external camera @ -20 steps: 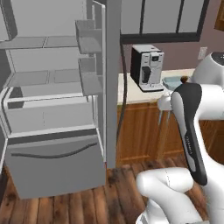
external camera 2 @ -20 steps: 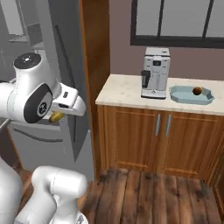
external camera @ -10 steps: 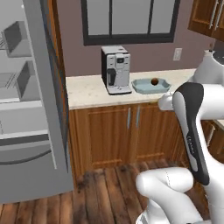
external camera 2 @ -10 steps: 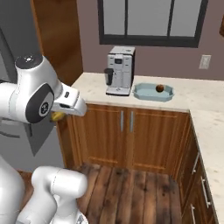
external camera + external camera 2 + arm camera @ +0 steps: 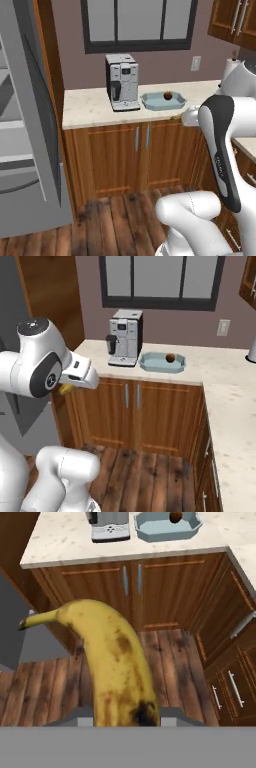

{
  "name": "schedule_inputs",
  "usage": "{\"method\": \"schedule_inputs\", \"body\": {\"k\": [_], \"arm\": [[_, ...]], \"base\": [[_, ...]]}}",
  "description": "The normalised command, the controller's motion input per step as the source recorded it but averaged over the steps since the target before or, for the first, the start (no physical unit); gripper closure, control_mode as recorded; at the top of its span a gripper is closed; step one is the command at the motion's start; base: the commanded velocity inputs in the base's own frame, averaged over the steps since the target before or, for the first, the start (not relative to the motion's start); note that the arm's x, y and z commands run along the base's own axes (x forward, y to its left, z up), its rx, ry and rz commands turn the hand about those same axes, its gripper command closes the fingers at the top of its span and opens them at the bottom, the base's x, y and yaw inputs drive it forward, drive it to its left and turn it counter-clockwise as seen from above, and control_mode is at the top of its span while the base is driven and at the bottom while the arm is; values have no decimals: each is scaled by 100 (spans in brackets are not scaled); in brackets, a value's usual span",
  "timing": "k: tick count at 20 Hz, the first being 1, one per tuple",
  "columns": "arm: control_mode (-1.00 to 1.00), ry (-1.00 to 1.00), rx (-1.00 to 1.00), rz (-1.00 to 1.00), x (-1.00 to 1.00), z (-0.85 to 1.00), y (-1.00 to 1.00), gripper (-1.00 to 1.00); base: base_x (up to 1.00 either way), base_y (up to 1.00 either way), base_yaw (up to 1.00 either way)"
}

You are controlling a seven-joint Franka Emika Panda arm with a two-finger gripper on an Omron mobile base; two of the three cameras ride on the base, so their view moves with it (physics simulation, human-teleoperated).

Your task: Pick the orange and banana from the fridge and place them inside the tupperware on the counter.

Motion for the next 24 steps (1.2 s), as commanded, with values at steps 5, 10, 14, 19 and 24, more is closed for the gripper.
{"method": "schedule_inputs", "body": {"k": [5, 10, 14, 19, 24], "arm": [[100, 0, 0, 0, 0, 0, 0, 100], [100, 0, 0, 0, 0, 0, 0, 100], [100, 0, 0, 0, 0, 0, 0, 100], [100, 0, 0, 0, 0, 0, 0, 100], [100, 0, 0, 0, 0, 0, 0, 100]], "base": [[57, -22, 0], [68, -26, 0], [61, -44, 0], [58, -54, 0], [57, -50, 0]]}}
